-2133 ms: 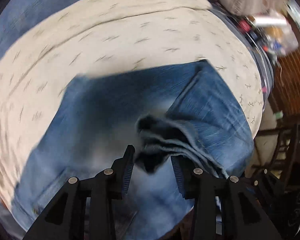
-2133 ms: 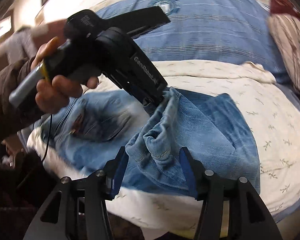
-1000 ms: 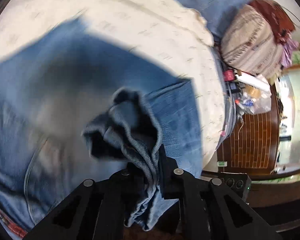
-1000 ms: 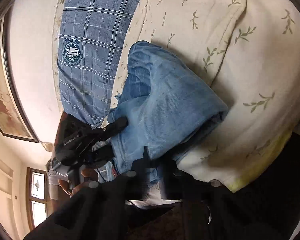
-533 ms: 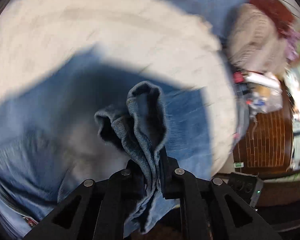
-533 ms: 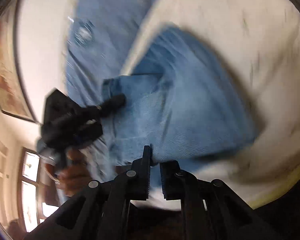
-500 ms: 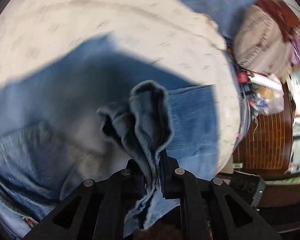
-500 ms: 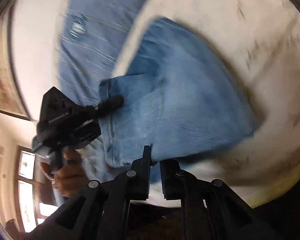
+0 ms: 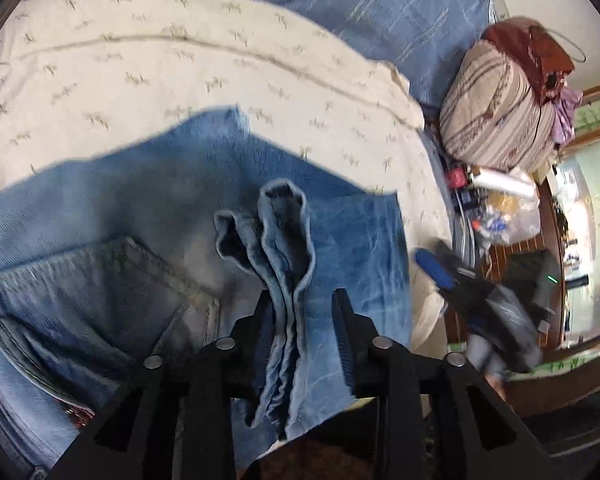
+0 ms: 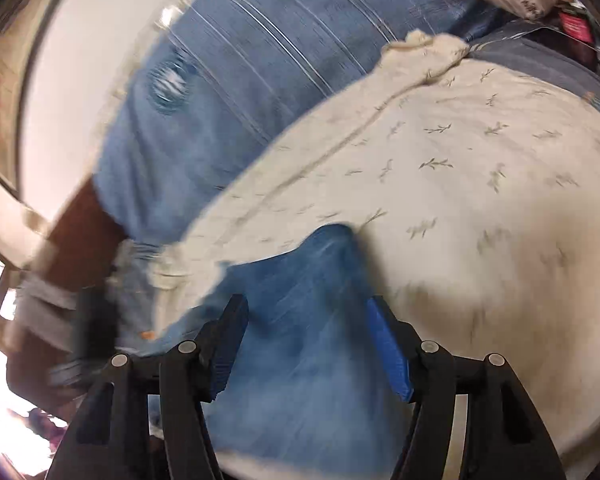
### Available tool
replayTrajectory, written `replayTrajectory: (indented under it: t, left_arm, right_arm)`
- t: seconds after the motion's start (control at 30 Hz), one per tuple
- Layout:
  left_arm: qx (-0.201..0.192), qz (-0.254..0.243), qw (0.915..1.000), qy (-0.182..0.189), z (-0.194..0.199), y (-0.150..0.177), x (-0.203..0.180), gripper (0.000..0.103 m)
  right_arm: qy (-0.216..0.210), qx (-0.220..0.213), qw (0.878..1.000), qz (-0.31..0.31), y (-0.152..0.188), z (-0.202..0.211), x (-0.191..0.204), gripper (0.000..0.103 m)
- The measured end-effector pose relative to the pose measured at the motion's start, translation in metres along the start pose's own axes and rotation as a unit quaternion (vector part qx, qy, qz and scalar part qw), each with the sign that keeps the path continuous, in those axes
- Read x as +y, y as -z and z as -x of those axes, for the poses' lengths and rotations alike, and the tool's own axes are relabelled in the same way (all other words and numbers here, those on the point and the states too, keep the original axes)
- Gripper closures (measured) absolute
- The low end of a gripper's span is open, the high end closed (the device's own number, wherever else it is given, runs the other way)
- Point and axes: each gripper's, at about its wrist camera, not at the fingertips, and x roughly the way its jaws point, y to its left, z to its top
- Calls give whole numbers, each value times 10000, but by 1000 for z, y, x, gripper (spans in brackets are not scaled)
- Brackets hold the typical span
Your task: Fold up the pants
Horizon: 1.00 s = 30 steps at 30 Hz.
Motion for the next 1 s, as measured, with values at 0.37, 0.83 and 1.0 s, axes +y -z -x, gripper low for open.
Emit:
replayTrajectory:
  t: [0.37,0.83,1.0]
  left_arm:
    - [242,-142,9946,-996,-46,4,-12,80]
    - [527,-297,9967,-542,-20,60,-11,71]
    - [594,-342,9961,-546,-21,81,-12,80]
  right_arm:
    - [787,-15,9897,1197,-18,-38,10,92]
    - [-220,126,9997,44,52,20,-43,59]
    - [257,82,9968,755,76,28,-21,92]
